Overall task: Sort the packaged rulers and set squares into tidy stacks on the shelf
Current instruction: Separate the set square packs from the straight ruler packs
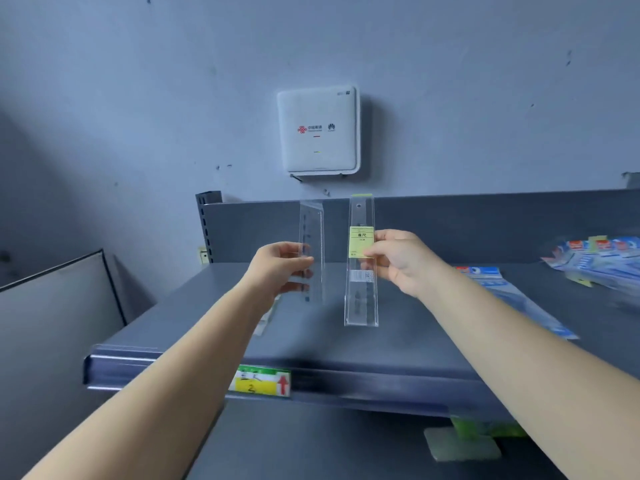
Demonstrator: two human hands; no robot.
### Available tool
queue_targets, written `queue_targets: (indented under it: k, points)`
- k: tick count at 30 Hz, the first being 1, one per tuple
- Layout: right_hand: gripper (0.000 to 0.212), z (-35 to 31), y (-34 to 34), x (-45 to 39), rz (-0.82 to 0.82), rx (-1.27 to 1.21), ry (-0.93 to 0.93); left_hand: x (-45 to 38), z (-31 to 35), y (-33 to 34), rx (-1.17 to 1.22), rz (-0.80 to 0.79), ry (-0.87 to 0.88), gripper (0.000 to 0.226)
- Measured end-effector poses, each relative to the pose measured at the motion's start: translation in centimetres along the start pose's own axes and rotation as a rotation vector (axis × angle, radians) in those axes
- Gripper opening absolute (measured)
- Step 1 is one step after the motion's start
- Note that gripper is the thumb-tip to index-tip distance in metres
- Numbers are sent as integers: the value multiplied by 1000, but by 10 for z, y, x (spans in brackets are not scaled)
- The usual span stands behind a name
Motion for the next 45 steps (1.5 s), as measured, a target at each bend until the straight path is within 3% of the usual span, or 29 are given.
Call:
queue_targets:
  k: [3,7,11,15,17,20,23,25,33,45]
  points:
    - [22,14,42,-13,15,14,13,-15,-13,-42,-31,-13,-13,13]
    - [22,29,80,-26,27,36,19,-30,-28,-77,-101,-15,-12,35]
    - [20,36,108,-35,21,46,4,-45,-45,-100,-412,57,16,49]
    - [24,38,127,-48,-12,66,-22,-55,-61,-116,-462,80,0,39]
    - [29,43,132,-54,-19,230,23,-58,-67,-118,-471,71,-20,33]
    - [50,49,123,-63,57,724,26,-62,-70,-117,-532,82,-1,28]
    - [36,42,109,-63,91,897,-139,-62,-63,-105,-673,66,62,30]
    - [27,33,97,-56,112,1035,-237,-61,-55,-91,-793,39,111,34]
    - [26,-3,17,-15,129,1756,-438,-38,-8,13,-1336,69,417,34]
    - [29,-66,-196,86,209,1944,-385,31,56,261,-1407,21,661,25]
Point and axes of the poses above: each hand's wrist, its own x-axis away from the middle knuckle, its own y-axis out of the palm, z = x × y, the point moved 4 cm from there along -x, towards the middle knuckle, and after that the axes turned 7 degrees about -x, right-handed, at the moved point
